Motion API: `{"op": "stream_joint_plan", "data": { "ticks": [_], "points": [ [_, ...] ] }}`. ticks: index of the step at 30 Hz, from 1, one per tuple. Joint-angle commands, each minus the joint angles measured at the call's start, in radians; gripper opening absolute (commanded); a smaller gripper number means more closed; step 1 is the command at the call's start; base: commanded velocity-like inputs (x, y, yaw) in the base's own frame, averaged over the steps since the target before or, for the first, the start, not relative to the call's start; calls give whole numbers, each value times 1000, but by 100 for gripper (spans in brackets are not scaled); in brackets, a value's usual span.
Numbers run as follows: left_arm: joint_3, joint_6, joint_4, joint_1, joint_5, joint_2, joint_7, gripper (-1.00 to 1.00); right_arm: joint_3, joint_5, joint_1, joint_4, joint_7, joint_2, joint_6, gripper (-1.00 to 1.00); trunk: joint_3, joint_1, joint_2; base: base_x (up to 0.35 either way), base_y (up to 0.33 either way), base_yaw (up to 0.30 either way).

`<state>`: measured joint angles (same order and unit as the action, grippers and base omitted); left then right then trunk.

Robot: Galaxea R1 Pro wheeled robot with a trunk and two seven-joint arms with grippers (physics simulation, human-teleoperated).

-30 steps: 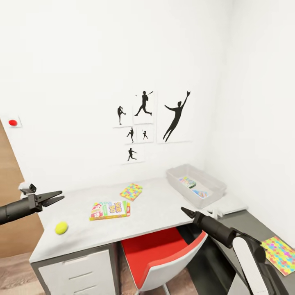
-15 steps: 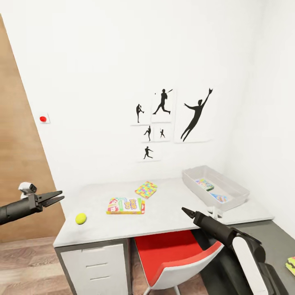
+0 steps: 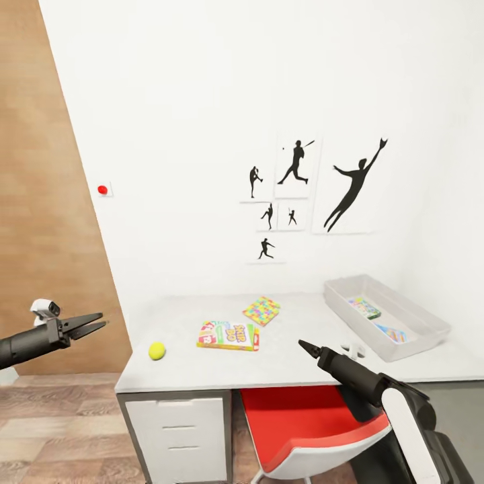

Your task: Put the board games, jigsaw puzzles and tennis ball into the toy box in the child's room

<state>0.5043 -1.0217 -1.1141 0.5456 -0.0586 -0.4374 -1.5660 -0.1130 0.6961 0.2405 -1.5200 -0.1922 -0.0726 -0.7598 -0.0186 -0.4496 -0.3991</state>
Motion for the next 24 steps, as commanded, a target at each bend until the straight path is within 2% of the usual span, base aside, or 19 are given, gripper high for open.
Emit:
{"op": "stream_joint_plan", "data": {
  "ticks": [1,8,15,24],
  "points": [
    [0,-11,0,1,2,0,-5,100,-2,-3,0,0,-6,0,-5,100,2,0,-1,13,28,162],
    [0,-12,0,1,2,-1,-5,100,-2,-4,0,0,-4,1,-6,100,12,0,-1,75,129,150],
    [0,-11,0,1,-1,0,-5,100,-3,-1,0,0,-8,-7,-7,100,23,0,-1,22,30,126],
    [2,-12,2,1,2,-1,-5,100,-6,0,3,1,-9,-1,-6,100,33,0,-1,77,86,63]
  ]
}}
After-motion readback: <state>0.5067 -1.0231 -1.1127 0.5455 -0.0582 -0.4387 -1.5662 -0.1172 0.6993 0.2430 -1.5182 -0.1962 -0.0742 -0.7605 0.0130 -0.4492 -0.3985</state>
